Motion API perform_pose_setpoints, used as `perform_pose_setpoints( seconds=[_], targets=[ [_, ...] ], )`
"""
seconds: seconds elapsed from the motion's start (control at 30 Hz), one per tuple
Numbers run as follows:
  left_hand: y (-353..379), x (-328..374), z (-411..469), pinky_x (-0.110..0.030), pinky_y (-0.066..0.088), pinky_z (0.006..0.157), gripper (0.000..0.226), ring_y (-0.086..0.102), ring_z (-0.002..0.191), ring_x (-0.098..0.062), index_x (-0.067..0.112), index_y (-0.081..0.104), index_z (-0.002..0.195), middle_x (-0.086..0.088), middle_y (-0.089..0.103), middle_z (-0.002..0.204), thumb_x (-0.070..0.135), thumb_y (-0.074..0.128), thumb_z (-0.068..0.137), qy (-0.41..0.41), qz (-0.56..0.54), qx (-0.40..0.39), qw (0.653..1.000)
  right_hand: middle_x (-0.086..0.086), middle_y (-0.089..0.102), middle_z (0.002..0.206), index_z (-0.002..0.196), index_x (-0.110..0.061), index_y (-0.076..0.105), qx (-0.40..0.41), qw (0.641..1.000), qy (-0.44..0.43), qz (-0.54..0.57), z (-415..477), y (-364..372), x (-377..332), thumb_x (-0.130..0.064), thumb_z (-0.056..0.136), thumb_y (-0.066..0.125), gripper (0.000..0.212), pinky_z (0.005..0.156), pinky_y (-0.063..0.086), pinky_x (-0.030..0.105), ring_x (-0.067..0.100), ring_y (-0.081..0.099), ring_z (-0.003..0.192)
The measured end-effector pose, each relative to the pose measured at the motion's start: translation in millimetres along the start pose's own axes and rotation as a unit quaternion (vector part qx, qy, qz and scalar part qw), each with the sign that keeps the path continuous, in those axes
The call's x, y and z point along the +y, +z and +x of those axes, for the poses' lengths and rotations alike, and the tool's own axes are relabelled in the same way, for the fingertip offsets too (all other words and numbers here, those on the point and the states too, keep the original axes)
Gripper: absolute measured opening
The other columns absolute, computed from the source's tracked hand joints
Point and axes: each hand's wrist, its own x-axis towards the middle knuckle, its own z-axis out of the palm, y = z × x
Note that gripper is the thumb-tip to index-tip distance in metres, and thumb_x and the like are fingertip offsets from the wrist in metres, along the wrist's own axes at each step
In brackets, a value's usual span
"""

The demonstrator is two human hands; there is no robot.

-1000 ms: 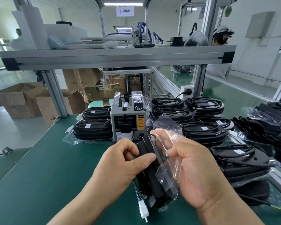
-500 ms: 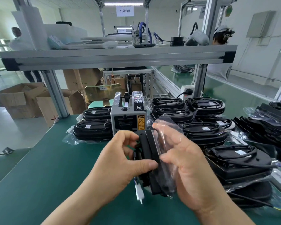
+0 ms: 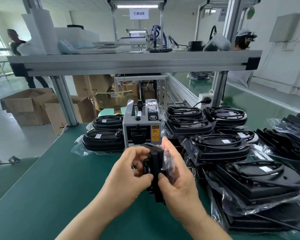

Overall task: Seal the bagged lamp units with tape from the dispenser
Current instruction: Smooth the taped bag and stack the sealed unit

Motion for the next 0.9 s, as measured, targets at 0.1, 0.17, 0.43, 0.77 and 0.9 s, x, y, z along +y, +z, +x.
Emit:
perform_pose_setpoints(
  seconds=[0.1, 0.17, 0.43, 0.77, 0.9],
  targets=[
    [4.9, -18.2, -15.9, -0.023, 0.053, 0.078, 0.056, 0.059, 0.083, -0.007, 0.047, 0.060, 0.107, 0.015, 0.061, 0.101, 0.022, 0.072, 0.058, 0.025, 0.003, 0.007, 1.000, -0.027, 0.046, 0.147, 0.148, -0.035, 0.035, -0.011, 0.998, 0.042, 0.039, -4.8, 0.2, -2.3, -0.002, 0.090, 0.058, 0.070, 0.115, 0.033, 0.022, -0.009, 0.040, 0.135],
    [6.4, -29.6, -27.2, -0.021, 0.052, 0.079, 0.054, 0.058, 0.085, -0.009, 0.047, 0.061, 0.108, 0.011, 0.061, 0.101, 0.027, 0.070, 0.058, 0.039, -0.013, 0.019, 0.999, -0.016, 0.049, 0.148, 0.145, -0.031, 0.044, 0.007, 0.975, 0.150, 0.166, -1.1, -8.7, -8.8, -0.039, 0.092, 0.057, 0.054, 0.110, 0.033, 0.027, -0.009, 0.045, 0.128],
    [0.8, -59.1, -43.4, -0.021, 0.052, 0.082, 0.054, 0.057, 0.091, -0.015, 0.043, 0.062, 0.109, 0.010, 0.059, 0.097, 0.021, 0.070, 0.059, 0.052, -0.046, 0.042, 0.997, -0.013, 0.072, 0.113, 0.117, -0.027, 0.068, -0.029, 0.962, 0.272, 0.008, 17.7, -24.2, -18.2, -0.073, 0.061, 0.071, 0.072, 0.097, 0.051, 0.035, 0.006, 0.064, 0.110],
    [-12.1, -48.4, -25.8, -0.023, 0.051, 0.086, 0.051, 0.061, 0.094, -0.015, 0.039, 0.063, 0.109, 0.004, 0.063, 0.099, 0.016, 0.072, 0.065, 0.054, -0.033, -0.079, 0.995, -0.003, 0.064, 0.098, 0.103, -0.022, 0.052, -0.100, 0.935, 0.288, -0.178, 41.5, -13.3, -25.8, -0.056, 0.061, 0.077, 0.059, 0.080, 0.053, 0.033, 0.013, 0.061, 0.087],
    [-20.3, -28.9, 15.3, -0.019, 0.052, 0.073, 0.020, 0.062, 0.074, -0.005, 0.026, 0.075, 0.090, 0.006, 0.071, 0.082, 0.035, 0.073, 0.072, -0.054, -0.054, -0.010, 0.997, 0.001, 0.065, 0.089, 0.100, -0.017, 0.057, -0.055, 0.945, 0.311, -0.086, 35.4, -18.8, -18.0, -0.042, 0.069, 0.083, 0.047, 0.074, 0.047, 0.029, 0.013, 0.061, 0.078]
  ],
)
